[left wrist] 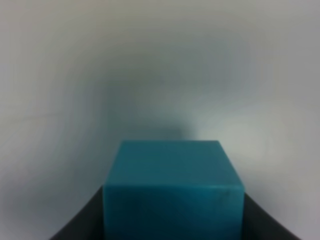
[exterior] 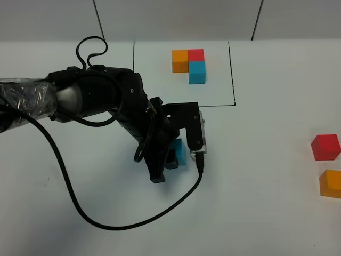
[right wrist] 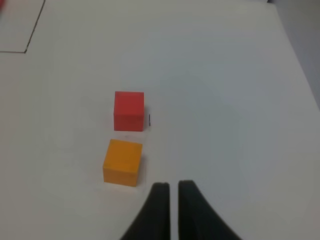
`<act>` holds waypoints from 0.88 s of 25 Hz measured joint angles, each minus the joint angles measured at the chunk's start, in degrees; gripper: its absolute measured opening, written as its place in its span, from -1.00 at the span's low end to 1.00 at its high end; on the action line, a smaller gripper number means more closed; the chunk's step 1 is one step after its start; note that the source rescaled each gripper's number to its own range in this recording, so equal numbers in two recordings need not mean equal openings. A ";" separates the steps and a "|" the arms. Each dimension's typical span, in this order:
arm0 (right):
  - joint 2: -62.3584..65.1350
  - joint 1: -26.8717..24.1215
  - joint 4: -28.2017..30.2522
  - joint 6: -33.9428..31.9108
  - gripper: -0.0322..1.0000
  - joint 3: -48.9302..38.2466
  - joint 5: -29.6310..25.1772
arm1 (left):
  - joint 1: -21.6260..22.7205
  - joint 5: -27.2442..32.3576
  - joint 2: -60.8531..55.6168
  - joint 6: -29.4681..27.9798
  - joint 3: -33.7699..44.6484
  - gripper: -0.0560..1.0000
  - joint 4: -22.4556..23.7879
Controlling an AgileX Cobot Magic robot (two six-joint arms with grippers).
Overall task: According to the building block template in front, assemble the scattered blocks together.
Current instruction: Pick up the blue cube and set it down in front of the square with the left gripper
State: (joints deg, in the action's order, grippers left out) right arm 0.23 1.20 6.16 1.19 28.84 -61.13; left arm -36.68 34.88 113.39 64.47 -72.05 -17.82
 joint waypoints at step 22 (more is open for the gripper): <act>0.00 0.00 0.00 0.00 -0.94 0.00 0.00 | -0.97 2.69 1.18 -2.37 -3.98 0.12 4.52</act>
State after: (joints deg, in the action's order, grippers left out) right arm 0.23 1.20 6.16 1.19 28.84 -61.13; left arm -37.65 37.56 114.57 62.10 -76.03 -13.30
